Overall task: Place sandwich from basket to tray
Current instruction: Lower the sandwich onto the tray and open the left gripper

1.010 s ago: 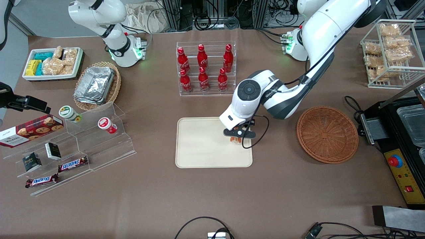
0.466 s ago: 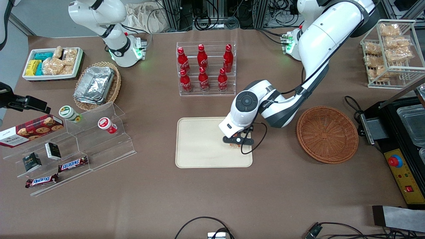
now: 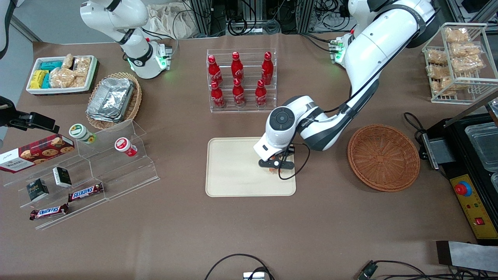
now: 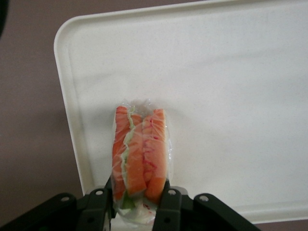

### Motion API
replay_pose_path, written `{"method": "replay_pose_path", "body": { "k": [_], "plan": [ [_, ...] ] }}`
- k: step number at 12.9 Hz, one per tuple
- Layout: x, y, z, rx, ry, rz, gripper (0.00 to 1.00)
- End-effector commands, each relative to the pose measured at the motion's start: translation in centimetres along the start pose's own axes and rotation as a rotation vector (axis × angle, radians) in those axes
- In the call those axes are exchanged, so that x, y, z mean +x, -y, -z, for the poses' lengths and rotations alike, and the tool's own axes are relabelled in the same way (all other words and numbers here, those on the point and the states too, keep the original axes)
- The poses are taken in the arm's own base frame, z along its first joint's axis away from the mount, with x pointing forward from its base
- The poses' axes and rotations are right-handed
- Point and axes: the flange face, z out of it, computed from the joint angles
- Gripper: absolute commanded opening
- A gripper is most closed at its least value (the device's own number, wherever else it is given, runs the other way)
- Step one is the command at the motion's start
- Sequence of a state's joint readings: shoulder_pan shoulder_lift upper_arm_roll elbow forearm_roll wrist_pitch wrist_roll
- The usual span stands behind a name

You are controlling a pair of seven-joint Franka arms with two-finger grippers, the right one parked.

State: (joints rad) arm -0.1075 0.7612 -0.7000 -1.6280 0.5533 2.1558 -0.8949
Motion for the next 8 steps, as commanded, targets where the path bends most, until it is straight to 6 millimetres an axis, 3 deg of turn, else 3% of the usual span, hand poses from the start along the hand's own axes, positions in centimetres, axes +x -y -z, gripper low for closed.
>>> {"method": "replay_pose_path", "body": {
  "k": [1,4,8],
  "plan": [
    [0.59,-0.49,-0.57,0.027,-0.024,0.036,0.46],
    [0.60,-0.48,-0.57,0.029,-0.026,0.040,0.68],
    [0.72,-0.37,-0.01,0.027,-0.032,0.047,0.75]
  ]
}}
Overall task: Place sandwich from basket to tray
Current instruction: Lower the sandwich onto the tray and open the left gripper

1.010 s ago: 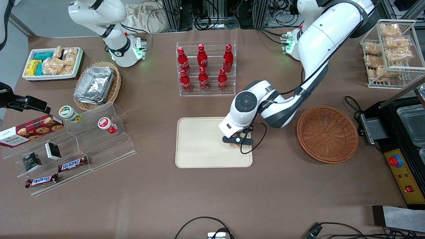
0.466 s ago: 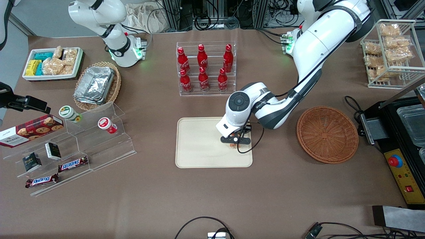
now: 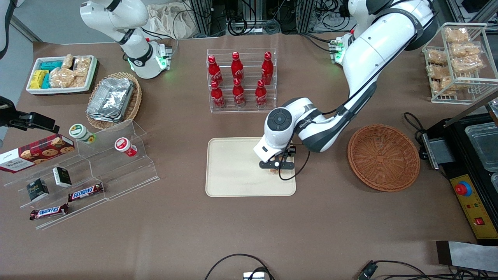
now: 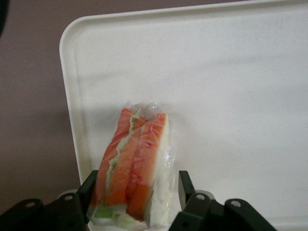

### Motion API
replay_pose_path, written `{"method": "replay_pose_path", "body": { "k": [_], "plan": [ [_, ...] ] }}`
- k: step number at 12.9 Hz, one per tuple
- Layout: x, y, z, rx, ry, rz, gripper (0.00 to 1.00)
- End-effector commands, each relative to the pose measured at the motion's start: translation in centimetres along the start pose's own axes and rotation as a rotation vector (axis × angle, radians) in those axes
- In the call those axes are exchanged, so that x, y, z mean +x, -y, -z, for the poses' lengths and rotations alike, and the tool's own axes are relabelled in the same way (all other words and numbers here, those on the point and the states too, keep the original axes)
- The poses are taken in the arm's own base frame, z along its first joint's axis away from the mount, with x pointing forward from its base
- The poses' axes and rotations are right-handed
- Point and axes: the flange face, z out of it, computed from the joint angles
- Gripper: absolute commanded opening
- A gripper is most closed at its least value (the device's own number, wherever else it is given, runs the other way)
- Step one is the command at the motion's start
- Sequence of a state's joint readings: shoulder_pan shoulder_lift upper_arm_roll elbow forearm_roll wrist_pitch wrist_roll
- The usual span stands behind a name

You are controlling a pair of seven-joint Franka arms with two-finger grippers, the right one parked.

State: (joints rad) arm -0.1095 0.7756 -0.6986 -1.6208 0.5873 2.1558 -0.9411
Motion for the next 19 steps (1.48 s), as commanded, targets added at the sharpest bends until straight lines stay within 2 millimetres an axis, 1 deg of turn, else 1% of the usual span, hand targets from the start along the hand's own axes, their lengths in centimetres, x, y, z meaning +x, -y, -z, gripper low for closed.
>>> {"method": "replay_pose_path", "body": {
  "k": [1,2,4,5,6,7,8,9,10,12,13,14,15,16,18,19],
  "plan": [
    [0.7,-0.1,1.0,0.018,-0.022,0.024,0.75],
    [0.8,0.2,1.3,0.022,-0.024,0.028,0.77],
    [1.2,0.8,3.3,0.051,-0.039,0.044,0.79],
    [1.5,1.1,4.7,0.052,-0.049,0.059,0.79],
    [2.3,1.5,6.8,0.058,-0.067,0.076,0.79],
    [3.1,2.1,8.5,0.075,-0.071,0.096,0.79],
    [4.0,2.6,9.9,0.082,-0.072,0.117,0.81],
    [4.6,2.9,11.0,0.080,-0.077,0.135,0.86],
    [5.0,3.1,12.0,0.070,-0.088,0.147,0.86],
    [6.1,3.9,14.7,0.049,-0.076,0.190,0.86],
    [6.9,4.9,15.8,0.054,-0.072,0.211,0.96],
    [7.7,6.3,16.2,0.070,-0.069,0.242,1.00],
    [8.2,7.1,17.1,0.063,-0.061,0.263,1.00],
    [8.7,7.8,18.5,0.048,-0.067,0.279,1.00],
    [9.5,9.4,18.8,0.053,-0.056,0.310,1.00],
    [9.5,9.6,19.5,0.049,-0.067,0.313,1.00]
  ]
}}
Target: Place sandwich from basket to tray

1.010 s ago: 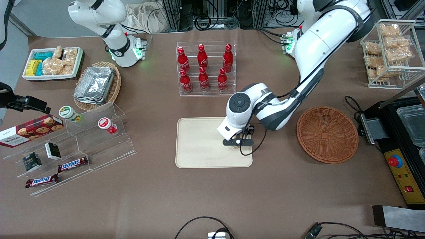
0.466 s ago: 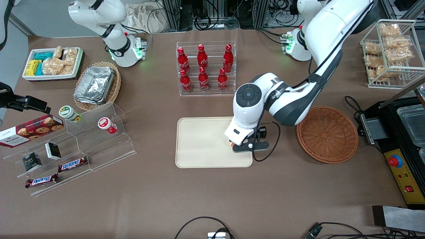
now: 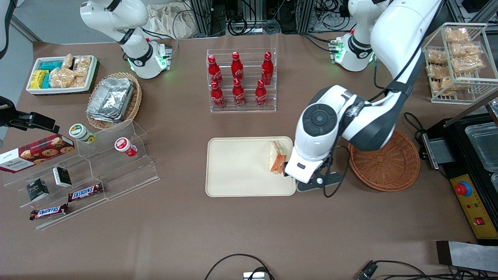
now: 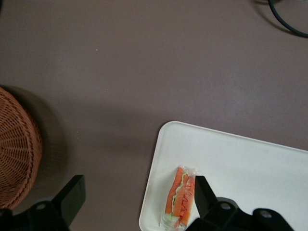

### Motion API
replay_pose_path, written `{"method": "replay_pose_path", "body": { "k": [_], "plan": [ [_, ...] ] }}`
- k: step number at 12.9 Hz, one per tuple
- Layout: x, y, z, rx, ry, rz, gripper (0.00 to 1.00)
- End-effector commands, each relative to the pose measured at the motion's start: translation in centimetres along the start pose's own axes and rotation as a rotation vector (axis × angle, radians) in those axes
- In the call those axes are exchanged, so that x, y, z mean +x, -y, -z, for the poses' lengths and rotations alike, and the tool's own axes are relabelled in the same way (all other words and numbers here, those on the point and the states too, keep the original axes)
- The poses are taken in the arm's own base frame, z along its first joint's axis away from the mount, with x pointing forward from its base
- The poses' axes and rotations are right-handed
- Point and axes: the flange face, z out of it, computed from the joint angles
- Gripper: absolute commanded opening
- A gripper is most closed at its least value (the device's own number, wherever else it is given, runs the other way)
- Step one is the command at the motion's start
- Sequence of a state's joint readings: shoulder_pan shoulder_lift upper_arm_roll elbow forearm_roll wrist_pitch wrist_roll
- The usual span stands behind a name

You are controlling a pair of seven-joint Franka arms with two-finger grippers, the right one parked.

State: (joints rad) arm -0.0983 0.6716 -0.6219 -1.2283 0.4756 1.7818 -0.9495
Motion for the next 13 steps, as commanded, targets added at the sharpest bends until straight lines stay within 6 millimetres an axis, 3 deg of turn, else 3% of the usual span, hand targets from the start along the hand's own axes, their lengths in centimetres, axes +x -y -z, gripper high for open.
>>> {"method": "replay_pose_path", "body": {
  "k": [1,3,6,8,12,13],
  "plan": [
    [0.4,0.8,1.5,0.009,-0.002,0.013,1.00],
    [1.5,2.6,2.7,0.010,-0.016,0.014,1.00],
    [3.7,8.2,5.3,-0.020,0.024,-0.029,1.00],
    [4.1,11.5,6.2,-0.022,0.040,-0.072,1.00],
    [3.3,15.2,7.0,-0.023,0.055,-0.118,1.00],
    [3.5,16.9,7.4,-0.035,0.057,-0.132,1.00]
  ]
}}
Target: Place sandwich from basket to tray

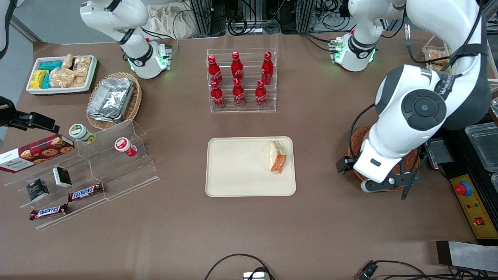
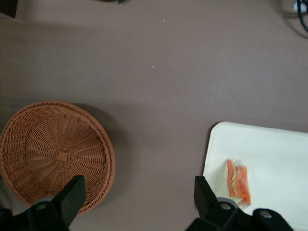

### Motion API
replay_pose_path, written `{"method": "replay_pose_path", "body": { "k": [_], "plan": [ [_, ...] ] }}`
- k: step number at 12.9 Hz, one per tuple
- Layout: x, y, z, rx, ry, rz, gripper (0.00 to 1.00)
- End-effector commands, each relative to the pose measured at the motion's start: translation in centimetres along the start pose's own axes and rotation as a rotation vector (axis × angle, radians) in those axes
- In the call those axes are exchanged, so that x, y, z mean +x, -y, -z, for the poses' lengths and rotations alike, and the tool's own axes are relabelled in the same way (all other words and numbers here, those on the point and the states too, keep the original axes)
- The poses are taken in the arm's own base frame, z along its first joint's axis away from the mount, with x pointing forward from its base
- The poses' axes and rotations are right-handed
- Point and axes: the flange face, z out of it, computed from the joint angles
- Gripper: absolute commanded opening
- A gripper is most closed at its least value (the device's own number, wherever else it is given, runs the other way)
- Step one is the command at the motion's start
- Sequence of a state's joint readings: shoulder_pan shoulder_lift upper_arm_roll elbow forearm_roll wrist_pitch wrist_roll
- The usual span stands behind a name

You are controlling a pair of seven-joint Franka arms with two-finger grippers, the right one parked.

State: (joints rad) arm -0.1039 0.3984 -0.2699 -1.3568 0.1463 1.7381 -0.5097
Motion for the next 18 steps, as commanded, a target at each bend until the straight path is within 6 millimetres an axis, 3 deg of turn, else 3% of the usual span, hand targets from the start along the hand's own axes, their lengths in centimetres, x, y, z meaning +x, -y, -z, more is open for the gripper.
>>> {"method": "replay_pose_path", "body": {
  "k": [1,6,12,14,18],
  "plan": [
    [-1.9,3.8,1.2,-0.011,0.010,-0.049,1.00],
    [-4.0,10.1,3.5,0.000,0.000,-0.122,1.00],
    [-6.4,17.6,8.7,0.013,-0.001,-0.191,1.00],
    [-6.9,18.7,9.7,0.015,-0.009,-0.204,1.00],
    [-8.1,19.0,11.6,0.014,-0.032,-0.192,1.00]
  ]
}}
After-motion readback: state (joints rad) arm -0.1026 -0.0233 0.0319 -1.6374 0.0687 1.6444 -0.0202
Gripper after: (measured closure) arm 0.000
